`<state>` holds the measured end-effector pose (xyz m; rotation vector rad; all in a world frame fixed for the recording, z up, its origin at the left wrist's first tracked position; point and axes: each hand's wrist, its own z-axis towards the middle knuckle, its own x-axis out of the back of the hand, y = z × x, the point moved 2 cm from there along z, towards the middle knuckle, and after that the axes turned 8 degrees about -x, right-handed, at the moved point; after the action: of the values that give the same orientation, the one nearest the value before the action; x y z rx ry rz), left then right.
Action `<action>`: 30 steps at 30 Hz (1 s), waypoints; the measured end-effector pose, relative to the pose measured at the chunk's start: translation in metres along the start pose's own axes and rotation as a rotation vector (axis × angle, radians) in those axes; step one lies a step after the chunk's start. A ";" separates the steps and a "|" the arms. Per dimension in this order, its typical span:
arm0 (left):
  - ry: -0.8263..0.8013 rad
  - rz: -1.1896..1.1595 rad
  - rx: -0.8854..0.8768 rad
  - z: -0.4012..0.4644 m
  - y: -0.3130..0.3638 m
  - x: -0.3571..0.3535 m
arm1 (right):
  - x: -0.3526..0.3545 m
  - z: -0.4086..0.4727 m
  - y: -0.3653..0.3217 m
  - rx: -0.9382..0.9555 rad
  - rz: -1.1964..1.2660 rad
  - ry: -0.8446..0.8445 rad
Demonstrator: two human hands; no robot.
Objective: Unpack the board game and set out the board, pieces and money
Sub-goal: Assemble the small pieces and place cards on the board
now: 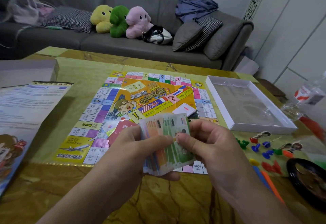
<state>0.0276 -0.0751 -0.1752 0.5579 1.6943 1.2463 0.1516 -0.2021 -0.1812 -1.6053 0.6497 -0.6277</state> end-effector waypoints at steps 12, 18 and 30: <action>0.076 0.105 -0.095 0.004 -0.004 -0.001 | 0.003 -0.001 -0.002 -0.075 0.016 -0.019; 0.113 0.139 -0.095 0.004 -0.006 0.001 | 0.004 0.001 0.001 -0.084 0.027 0.080; 0.418 0.245 -0.173 0.019 0.024 0.057 | -0.034 -0.012 0.020 0.252 -1.019 0.074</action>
<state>0.0136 -0.0120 -0.1774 0.4288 1.8704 1.7643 0.1184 -0.1885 -0.2010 -1.6069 -0.2600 -1.4419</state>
